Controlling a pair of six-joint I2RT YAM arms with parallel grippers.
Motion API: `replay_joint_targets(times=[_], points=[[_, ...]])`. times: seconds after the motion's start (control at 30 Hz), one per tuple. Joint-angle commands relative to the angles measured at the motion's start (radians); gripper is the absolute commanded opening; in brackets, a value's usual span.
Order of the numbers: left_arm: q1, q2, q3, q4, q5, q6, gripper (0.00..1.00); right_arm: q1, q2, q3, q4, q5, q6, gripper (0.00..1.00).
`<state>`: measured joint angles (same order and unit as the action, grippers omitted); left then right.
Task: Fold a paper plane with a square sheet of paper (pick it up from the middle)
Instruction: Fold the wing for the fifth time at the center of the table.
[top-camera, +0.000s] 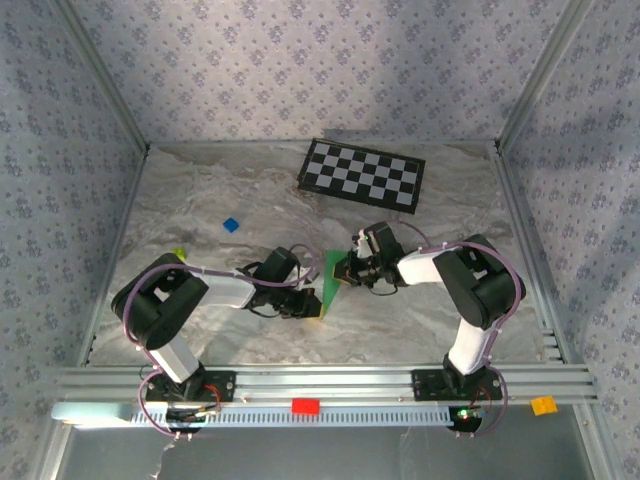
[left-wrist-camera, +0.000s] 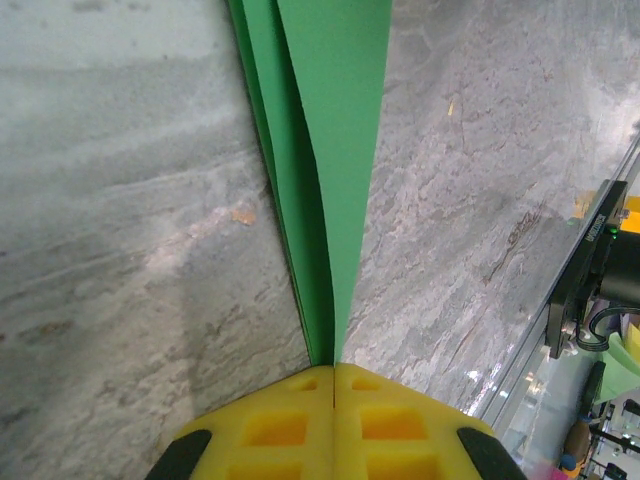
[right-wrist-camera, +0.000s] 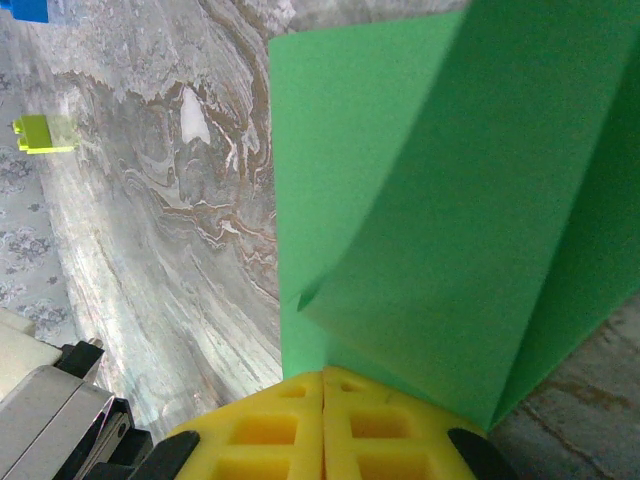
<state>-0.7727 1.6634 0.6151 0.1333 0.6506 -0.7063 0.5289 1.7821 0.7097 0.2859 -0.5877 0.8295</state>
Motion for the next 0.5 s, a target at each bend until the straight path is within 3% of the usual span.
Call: replay_joint_targets(times=[0.0, 0.1, 0.2, 0.47], points=[[-0.021, -0.012, -0.028, -0.144, 0.031, 0.021, 0.02, 0.008, 0.055, -0.022, -0.128, 0.134, -0.016, 0.08], [-0.020, -0.019, -0.028, -0.146, 0.027, 0.019, 0.06, 0.007, 0.057, -0.021, -0.128, 0.135, -0.015, 0.08], [-0.021, -0.022, -0.028, -0.144, 0.025, 0.019, 0.00, 0.008, 0.058, -0.020, -0.128, 0.135, -0.015, 0.08], [-0.023, -0.056, -0.036, -0.140, 0.001, 0.013, 0.04, 0.012, 0.062, -0.018, -0.129, 0.129, -0.010, 0.08]])
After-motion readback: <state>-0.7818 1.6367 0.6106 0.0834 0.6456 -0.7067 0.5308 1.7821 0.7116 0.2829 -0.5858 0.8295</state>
